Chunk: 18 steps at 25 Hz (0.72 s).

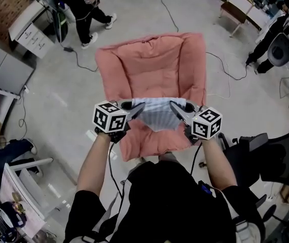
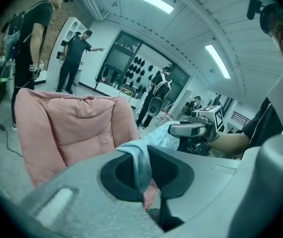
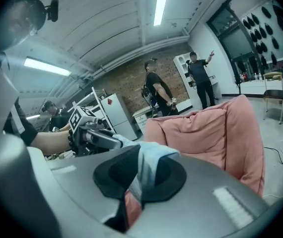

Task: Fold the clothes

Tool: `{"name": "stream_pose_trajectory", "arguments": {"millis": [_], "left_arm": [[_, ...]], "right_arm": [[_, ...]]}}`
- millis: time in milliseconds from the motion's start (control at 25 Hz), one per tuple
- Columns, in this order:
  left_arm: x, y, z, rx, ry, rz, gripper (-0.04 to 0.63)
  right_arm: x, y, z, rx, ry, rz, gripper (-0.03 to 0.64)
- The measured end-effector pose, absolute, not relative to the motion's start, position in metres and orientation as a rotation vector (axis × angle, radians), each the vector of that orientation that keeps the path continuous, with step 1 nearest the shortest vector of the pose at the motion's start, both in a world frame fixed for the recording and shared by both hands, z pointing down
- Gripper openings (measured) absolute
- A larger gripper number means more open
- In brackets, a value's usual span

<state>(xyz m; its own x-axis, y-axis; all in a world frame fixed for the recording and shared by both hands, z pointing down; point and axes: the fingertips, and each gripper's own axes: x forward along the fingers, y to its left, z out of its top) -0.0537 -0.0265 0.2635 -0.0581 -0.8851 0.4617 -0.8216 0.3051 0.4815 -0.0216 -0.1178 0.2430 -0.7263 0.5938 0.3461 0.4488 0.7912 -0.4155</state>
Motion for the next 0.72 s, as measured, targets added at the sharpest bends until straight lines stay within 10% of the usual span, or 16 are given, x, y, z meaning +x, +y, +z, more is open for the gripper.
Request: {"name": "stream_pose_trajectory", "arguments": {"millis": [720], "left_arm": [[-0.146, -0.063, 0.307, 1.299, -1.996, -0.211, 0.025]], "right_arm": [[-0.126, -0.159, 0.292, -0.996, -2.369, 0.406, 0.012]]}}
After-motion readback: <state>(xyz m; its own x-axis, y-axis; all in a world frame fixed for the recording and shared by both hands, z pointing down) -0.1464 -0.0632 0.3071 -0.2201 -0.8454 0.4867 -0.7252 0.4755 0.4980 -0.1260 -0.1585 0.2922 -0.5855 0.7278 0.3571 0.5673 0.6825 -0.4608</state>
